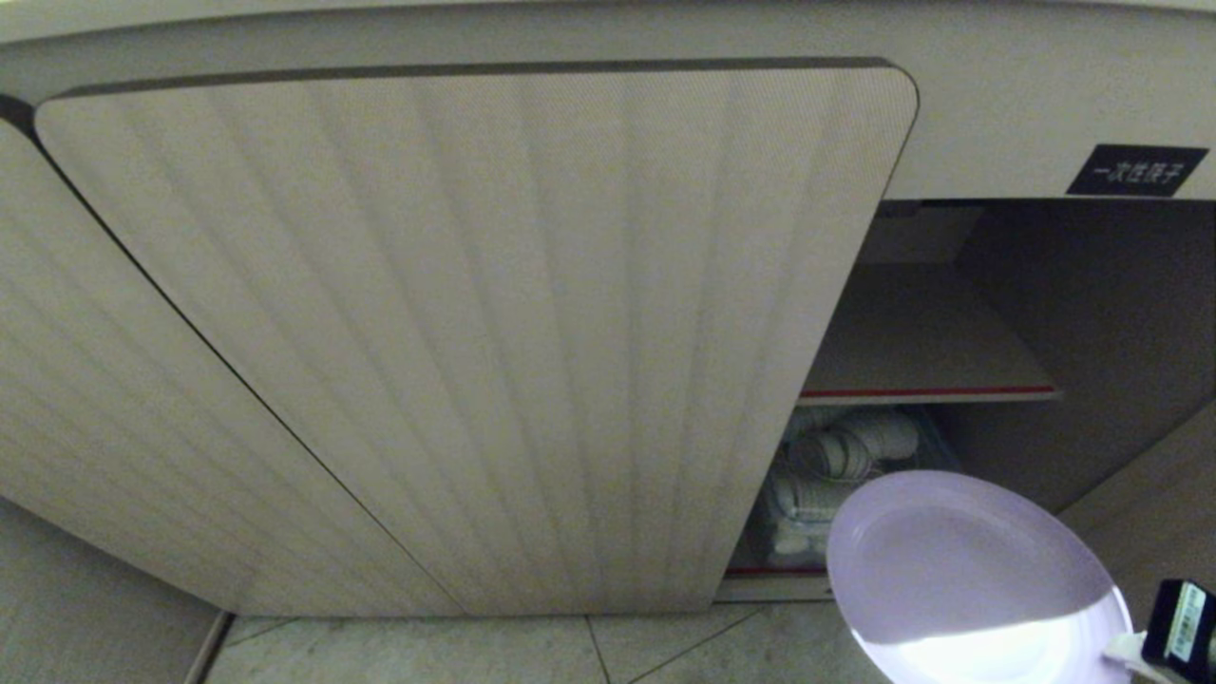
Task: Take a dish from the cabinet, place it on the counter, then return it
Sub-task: Put it back into the cabinet
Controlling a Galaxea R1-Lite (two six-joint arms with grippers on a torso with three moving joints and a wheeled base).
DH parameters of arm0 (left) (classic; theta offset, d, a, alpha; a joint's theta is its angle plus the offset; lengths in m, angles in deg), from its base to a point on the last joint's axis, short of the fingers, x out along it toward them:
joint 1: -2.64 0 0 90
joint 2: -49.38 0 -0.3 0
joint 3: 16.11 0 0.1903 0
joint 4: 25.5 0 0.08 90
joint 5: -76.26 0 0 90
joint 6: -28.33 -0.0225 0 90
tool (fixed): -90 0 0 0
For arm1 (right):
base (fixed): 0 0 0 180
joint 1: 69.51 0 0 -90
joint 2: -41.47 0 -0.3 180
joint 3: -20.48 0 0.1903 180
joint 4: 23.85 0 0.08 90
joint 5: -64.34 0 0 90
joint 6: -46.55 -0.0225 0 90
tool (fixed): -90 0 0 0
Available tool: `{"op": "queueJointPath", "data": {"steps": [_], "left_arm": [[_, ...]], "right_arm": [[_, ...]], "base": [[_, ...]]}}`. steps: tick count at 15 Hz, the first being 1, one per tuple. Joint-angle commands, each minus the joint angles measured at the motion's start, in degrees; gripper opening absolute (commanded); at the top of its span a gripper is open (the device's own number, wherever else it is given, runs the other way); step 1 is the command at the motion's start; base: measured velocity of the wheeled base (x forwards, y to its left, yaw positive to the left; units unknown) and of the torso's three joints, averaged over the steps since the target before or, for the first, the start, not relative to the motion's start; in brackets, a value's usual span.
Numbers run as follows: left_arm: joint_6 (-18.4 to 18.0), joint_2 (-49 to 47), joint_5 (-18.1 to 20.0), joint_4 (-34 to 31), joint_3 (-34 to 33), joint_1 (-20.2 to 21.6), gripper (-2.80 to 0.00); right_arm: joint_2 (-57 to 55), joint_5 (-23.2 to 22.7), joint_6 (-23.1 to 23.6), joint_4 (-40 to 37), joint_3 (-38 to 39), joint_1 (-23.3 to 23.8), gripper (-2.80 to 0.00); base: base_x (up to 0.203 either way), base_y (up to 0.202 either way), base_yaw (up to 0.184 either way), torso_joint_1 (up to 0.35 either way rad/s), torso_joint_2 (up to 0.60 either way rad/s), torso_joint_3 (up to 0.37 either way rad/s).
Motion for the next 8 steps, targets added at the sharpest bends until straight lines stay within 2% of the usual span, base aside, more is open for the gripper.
{"op": "queueJointPath", "data": {"steps": [1, 4, 6, 8], "left_arm": [[0.03, 0.02, 0.0, 0.04, 0.0, 0.0, -2.8], [0.03, 0.02, 0.0, 0.04, 0.0, 0.0, -2.8], [0.03, 0.02, 0.0, 0.04, 0.0, 0.0, -2.8], [0.03, 0.02, 0.0, 0.04, 0.0, 0.0, -2.8]], "right_arm": [[-3.18, -0.06, -0.35, -0.05, -2.39, 2.22, -2.8], [-5.04, -0.32, -1.08, 0.6, -4.85, 2.66, -2.8], [-6.47, -0.33, -4.27, 0.68, -7.24, 2.68, -2.8], [-7.73, -0.63, -5.1, 0.69, -8.37, 2.68, -2.8]], "base": [[0.0, 0.0, 0.0, 0.0, 0.0, 0.0], [0.0, 0.0, 0.0, 0.0, 0.0, 0.0], [0.0, 0.0, 0.0, 0.0, 0.0, 0.0], [0.0, 0.0, 0.0, 0.0, 0.0, 0.0]]}}
